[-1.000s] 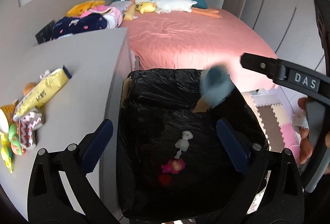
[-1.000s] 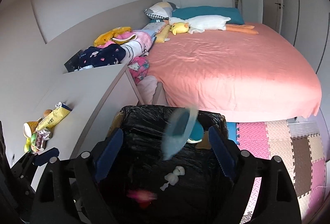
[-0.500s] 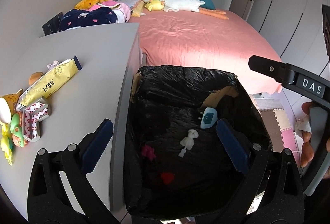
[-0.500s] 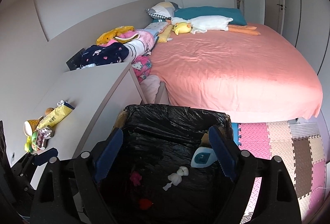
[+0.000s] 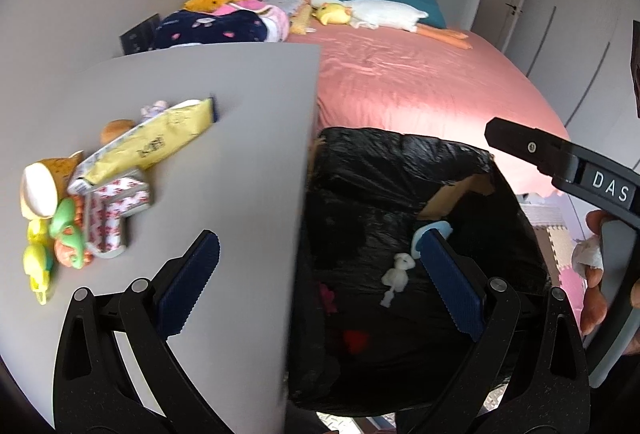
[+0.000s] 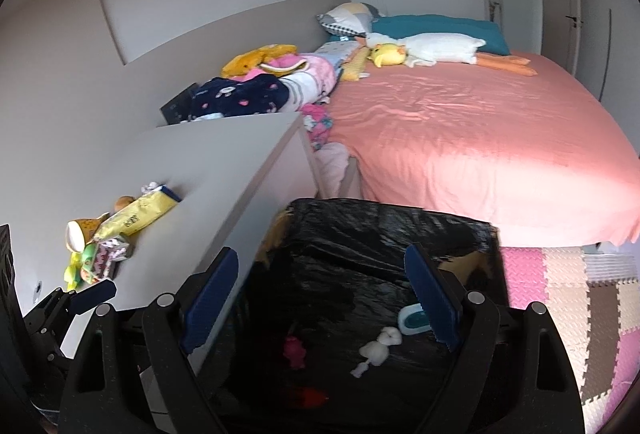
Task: Collect trash
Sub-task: 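Grasp the yellow-green toy with the left gripper while the right grasps the tape box, then carry the yellow-green toy and tape box over the trash bin and release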
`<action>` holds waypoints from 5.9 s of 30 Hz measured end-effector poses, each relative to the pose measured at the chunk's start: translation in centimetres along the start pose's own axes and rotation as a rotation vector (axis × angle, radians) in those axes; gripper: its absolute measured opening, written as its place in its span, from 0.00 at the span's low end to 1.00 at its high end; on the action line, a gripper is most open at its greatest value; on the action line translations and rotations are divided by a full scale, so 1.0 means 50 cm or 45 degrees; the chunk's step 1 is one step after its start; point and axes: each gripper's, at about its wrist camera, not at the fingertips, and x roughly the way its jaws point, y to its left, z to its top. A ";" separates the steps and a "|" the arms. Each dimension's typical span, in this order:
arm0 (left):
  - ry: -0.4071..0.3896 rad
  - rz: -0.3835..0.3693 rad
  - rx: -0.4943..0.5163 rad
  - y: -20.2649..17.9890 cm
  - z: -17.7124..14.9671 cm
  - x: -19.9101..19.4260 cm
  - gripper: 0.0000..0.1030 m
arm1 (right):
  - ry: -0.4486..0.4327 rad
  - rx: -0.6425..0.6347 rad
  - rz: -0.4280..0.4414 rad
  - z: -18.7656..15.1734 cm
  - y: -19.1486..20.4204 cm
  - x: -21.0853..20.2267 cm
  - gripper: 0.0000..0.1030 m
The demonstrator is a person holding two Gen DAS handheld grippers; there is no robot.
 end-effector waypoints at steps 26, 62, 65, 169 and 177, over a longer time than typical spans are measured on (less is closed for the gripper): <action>-0.030 0.227 -0.231 0.256 -0.050 -0.061 0.94 | 0.079 -0.169 0.219 -0.003 0.244 0.108 0.83; 0.016 0.410 -0.448 0.529 -0.094 -0.026 0.67 | 0.254 -0.289 0.332 -0.053 0.511 0.248 0.83; 0.016 0.407 -0.466 0.540 -0.099 -0.027 0.61 | 0.268 -0.294 0.292 -0.058 0.522 0.269 0.83; -0.070 -0.070 0.072 -0.104 0.061 0.023 0.51 | -0.090 0.081 -0.071 -0.016 -0.092 -0.091 0.62; -0.048 -0.102 0.119 -0.144 0.066 0.043 0.51 | -0.086 0.104 -0.131 -0.023 -0.130 -0.099 0.62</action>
